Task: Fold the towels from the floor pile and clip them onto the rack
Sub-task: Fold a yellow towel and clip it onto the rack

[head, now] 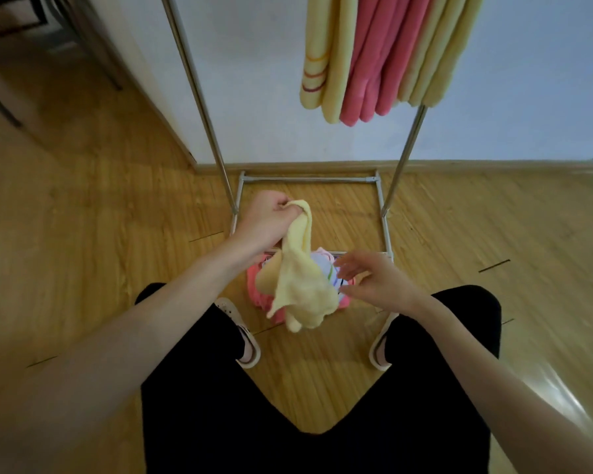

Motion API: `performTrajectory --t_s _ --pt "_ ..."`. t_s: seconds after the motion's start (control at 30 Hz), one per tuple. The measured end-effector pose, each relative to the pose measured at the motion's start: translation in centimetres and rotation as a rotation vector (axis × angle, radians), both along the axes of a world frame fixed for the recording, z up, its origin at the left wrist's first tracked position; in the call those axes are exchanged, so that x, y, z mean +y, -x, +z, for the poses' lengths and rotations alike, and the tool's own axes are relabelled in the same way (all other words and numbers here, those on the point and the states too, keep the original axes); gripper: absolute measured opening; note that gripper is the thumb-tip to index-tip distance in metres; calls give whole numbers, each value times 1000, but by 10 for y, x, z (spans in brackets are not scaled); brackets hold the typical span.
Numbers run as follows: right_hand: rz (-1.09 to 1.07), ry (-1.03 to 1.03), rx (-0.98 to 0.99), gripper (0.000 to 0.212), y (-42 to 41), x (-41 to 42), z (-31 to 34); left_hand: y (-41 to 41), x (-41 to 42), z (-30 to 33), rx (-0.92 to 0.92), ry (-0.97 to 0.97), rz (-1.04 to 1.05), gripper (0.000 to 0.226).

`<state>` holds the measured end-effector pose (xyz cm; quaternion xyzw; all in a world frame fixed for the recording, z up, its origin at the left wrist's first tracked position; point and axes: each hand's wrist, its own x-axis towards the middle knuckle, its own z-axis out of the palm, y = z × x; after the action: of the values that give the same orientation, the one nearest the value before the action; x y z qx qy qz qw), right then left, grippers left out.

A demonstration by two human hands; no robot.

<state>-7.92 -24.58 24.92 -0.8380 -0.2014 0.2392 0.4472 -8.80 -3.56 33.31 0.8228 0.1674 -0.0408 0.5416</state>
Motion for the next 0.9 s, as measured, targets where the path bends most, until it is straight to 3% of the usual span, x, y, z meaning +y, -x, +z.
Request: performTrajectory --t_s 0.07,0.13,0.3,0.4,0.5,0.7,0.8,0.9 --pt "124 33 4 51 10 6 2 0 -6 14 14 76 55 18" --pt "145 49 -41 53 15 15 2 -1 -9 27 32 172 109 14" --pt "45 19 -103 15 9 21 6 1 1 53 39 476 297 10" --pt "-18 -58 -59 20 6 7 26 2 18 54 39 554 449 4" --pt "-55 -128 -49 23 3 -3 57 -1 31 46 33 511 507 17" --pt "-120 -239 -107 41 -5 12 107 -6 28 48 -63 468 450 13" --pt "-144 -311 -47 48 -8 21 123 -2 23 53 -150 363 301 11" --pt "-190 -354 18 43 -12 31 132 8 21 57 -279 91 78 8"
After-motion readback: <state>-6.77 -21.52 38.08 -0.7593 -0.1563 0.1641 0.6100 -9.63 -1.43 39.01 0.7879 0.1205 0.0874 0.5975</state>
